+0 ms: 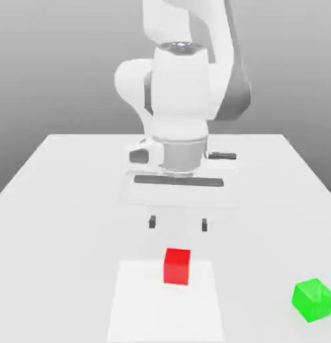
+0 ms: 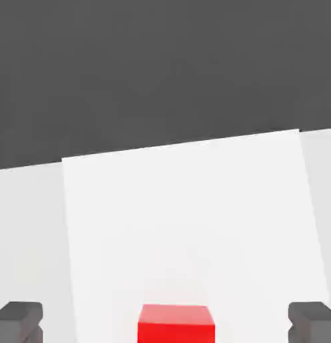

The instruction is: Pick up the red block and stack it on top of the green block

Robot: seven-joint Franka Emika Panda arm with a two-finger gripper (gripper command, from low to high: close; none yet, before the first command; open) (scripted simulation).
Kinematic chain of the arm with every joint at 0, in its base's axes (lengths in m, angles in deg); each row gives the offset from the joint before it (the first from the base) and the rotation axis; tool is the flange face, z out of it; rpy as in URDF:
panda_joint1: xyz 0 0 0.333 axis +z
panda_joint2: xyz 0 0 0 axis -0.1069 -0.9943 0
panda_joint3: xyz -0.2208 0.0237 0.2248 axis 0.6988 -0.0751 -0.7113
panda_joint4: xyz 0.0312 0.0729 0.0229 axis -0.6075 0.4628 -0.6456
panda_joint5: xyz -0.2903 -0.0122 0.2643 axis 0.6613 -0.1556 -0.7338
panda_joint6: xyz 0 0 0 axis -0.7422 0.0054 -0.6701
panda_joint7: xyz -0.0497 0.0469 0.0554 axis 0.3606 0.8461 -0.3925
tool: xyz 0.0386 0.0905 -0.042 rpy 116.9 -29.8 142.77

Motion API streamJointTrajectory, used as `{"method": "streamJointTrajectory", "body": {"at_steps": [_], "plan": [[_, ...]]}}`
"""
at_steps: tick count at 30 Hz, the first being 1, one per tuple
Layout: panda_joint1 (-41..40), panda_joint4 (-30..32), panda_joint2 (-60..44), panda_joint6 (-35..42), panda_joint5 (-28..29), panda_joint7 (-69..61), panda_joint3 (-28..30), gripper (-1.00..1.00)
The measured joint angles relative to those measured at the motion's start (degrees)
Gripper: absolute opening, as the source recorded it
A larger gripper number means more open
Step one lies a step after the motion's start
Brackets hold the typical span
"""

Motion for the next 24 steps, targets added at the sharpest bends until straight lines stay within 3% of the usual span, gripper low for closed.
{"method": "streamJointTrajectory", "body": {"at_steps": [6, 7, 14, 21, 24], "plan": [[1.91, -0.74, -13.36, -11.14, 3.66, 3.00, 2.77, 0.00], [2.34, -0.93, -14.81, -12.38, 3.99, 3.23, 3.28, -1.00], [2.33, -0.94, -14.87, -12.47, 4.19, 3.41, 3.28, -1.00], [1.51, 0.94, -1.76, -1.24, 0.35, 0.65, 1.38, -1.00], [5.64, -3.03, -1.96, 2.61, 0.53, -3.13, 0.03, -1.00]]}}
